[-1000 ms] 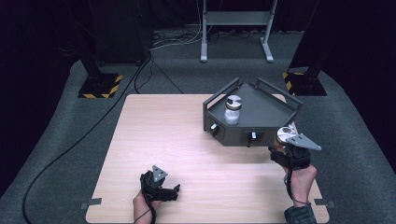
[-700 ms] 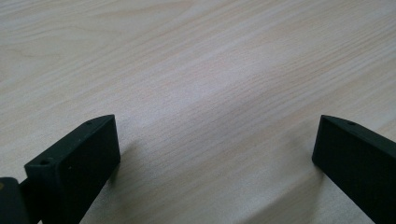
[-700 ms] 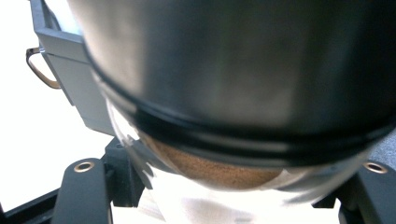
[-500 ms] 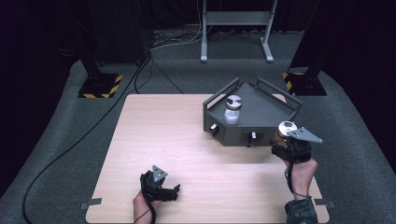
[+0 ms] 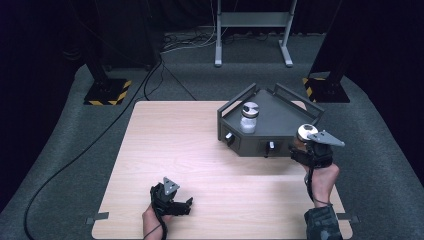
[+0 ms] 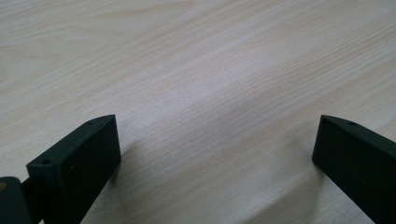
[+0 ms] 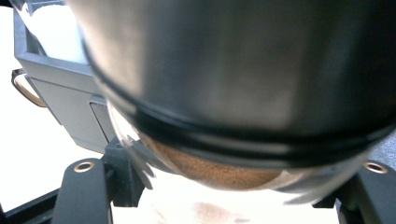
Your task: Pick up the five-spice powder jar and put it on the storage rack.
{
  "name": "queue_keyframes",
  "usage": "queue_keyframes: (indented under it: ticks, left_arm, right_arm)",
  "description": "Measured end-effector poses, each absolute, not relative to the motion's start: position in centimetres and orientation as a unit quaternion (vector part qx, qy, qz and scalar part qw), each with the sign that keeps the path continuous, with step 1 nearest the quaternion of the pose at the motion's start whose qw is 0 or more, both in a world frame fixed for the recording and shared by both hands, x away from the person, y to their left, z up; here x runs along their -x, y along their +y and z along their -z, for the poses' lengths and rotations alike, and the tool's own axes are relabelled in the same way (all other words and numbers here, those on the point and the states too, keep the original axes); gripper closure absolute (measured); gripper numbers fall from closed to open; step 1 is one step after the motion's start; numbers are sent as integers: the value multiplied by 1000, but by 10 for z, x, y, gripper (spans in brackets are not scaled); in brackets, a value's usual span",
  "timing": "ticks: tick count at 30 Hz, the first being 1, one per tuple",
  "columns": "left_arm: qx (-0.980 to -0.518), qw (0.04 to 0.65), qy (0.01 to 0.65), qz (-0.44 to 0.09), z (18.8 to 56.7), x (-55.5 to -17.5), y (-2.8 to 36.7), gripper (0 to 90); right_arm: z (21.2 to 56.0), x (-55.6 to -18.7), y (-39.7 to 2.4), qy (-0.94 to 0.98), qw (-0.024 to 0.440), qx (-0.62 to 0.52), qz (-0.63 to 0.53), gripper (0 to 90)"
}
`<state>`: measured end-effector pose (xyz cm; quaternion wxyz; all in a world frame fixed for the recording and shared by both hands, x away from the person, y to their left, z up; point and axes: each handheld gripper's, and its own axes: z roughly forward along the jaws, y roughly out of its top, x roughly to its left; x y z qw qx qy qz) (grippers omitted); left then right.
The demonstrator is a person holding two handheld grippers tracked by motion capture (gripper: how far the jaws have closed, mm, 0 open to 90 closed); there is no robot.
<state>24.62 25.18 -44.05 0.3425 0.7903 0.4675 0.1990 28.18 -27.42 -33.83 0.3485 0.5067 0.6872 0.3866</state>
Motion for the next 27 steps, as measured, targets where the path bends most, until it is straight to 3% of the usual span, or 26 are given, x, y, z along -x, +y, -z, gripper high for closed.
queue_keyframes:
  ticks: [27]
  left_arm:
    - [-791,342,467,-198,440,-247,252,7]
  right_arm:
    - [328,-295,-278,686,346,-508,-389,303]
